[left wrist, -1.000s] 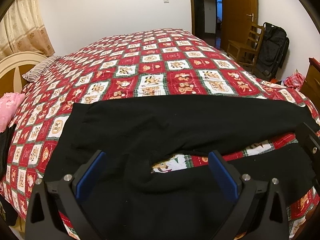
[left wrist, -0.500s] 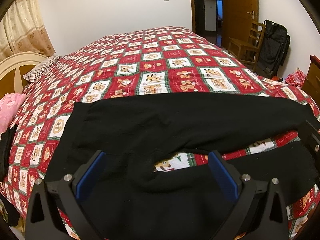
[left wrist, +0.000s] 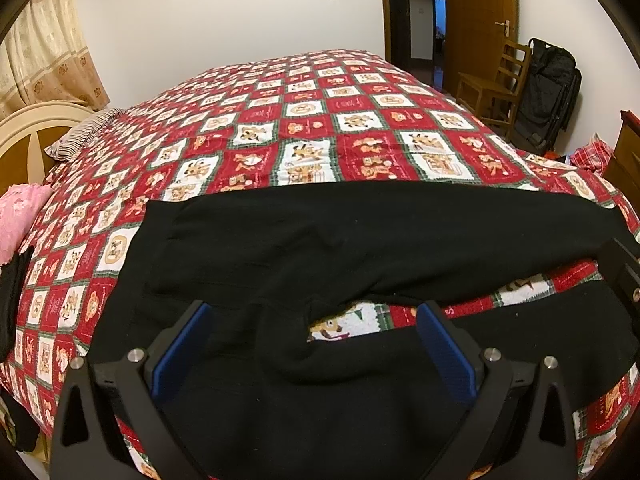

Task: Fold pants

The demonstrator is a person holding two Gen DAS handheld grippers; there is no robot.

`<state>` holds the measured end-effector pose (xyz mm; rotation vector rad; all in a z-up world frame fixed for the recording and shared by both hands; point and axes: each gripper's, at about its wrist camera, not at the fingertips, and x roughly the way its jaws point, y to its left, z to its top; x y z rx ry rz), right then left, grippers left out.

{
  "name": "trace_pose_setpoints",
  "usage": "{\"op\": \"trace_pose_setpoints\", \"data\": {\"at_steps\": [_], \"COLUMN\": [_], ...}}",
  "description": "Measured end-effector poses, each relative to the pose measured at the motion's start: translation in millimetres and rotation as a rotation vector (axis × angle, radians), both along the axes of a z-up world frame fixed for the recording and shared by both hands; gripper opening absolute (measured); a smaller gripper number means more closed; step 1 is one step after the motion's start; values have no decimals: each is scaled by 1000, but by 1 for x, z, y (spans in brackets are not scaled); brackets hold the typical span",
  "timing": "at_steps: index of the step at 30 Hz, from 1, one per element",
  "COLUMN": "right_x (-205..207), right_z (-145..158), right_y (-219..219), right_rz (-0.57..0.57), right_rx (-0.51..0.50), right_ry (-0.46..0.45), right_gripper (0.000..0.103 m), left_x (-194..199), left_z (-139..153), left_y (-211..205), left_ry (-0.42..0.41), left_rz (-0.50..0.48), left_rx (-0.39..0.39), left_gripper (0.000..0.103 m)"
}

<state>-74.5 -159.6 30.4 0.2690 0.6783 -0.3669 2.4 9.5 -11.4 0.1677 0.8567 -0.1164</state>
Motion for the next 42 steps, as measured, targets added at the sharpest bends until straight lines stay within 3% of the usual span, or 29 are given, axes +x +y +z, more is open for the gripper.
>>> {"op": "trace_pose_setpoints", "data": {"at_steps": [42], "right_x": [2], "right_z": [-9], "right_y": [1], "right_rz": [2], "right_rx": [15], "right_ry": [21], "right_gripper": [102], "left_x": [2], "left_z": [-8], "left_y": [-1], "left_ry": [28], "left_rz": [-1], "left_rx": [16], "left_gripper": [103]}}
